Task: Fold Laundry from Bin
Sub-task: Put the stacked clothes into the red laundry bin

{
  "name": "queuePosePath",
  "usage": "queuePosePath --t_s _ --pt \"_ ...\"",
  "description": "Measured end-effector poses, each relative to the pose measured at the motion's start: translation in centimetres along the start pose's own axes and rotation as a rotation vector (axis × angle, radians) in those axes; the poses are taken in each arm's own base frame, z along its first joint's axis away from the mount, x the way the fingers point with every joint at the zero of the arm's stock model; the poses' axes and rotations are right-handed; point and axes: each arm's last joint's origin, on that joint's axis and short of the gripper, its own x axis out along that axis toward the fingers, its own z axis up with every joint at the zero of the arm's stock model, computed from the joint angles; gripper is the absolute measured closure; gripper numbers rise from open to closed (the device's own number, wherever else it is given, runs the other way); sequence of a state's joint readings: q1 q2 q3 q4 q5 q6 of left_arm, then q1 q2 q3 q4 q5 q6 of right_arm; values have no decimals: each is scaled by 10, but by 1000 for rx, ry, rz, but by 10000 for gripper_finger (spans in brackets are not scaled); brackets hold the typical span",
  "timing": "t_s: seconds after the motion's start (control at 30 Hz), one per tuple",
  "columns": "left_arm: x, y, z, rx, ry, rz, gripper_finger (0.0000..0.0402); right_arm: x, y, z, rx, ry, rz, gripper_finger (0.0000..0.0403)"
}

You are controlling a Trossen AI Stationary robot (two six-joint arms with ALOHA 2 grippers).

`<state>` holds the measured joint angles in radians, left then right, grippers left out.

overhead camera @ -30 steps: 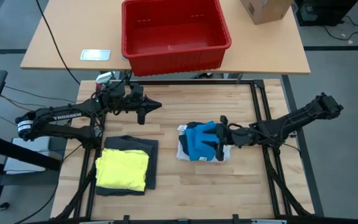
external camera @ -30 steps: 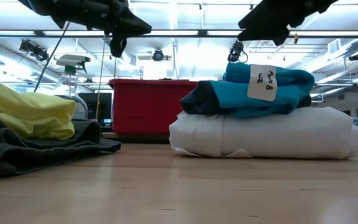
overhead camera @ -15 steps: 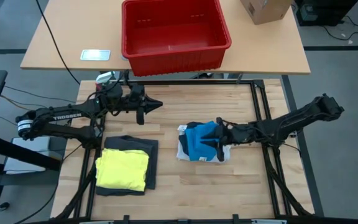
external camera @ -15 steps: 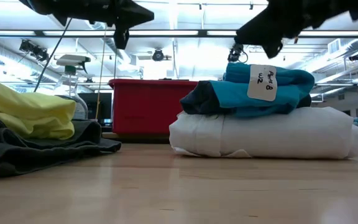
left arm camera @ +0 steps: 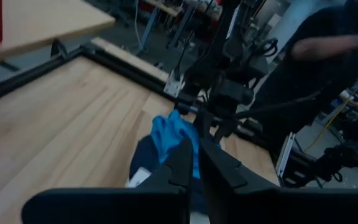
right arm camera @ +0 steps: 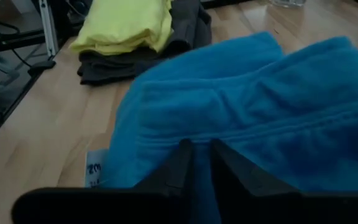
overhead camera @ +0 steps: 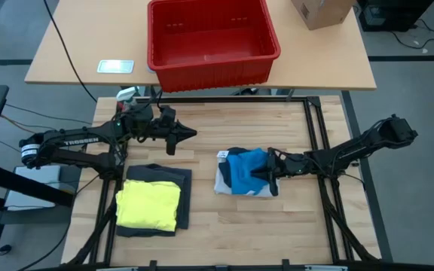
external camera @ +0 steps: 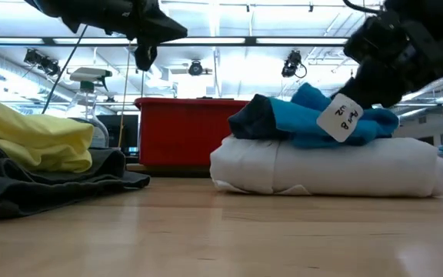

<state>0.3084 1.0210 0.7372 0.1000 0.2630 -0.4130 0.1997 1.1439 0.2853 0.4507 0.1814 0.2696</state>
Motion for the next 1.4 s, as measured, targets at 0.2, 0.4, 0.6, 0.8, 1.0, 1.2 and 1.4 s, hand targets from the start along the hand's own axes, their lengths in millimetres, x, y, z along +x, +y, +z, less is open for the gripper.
queuePosePath --t_s 0.2,0.4,0.6,0.8,1.0,1.2,1.4 --pt "0 4 -9 -70 89 43 370 -6 -7 -21 0 -8 4 345" --pt "-2 9 -15 -165 124 157 370 -12 -12 -36 -1 -8 9 346" --pt "-2 9 -15 -172 102 177 370 -13 -13 -40 -2 -2 27 346" --pt "0 5 -10 -131 57 144 370 -12 -15 -38 -3 -13 35 346" --pt "0 5 -9 -120 51 143 370 -12 -18 -37 6 -9 45 346" --pt "0 5 -9 -119 50 142 370 -12 -22 -39 6 16 29 346" --pt "0 5 -9 -207 44 145 370 -11 -22 -39 38 18 33 346"
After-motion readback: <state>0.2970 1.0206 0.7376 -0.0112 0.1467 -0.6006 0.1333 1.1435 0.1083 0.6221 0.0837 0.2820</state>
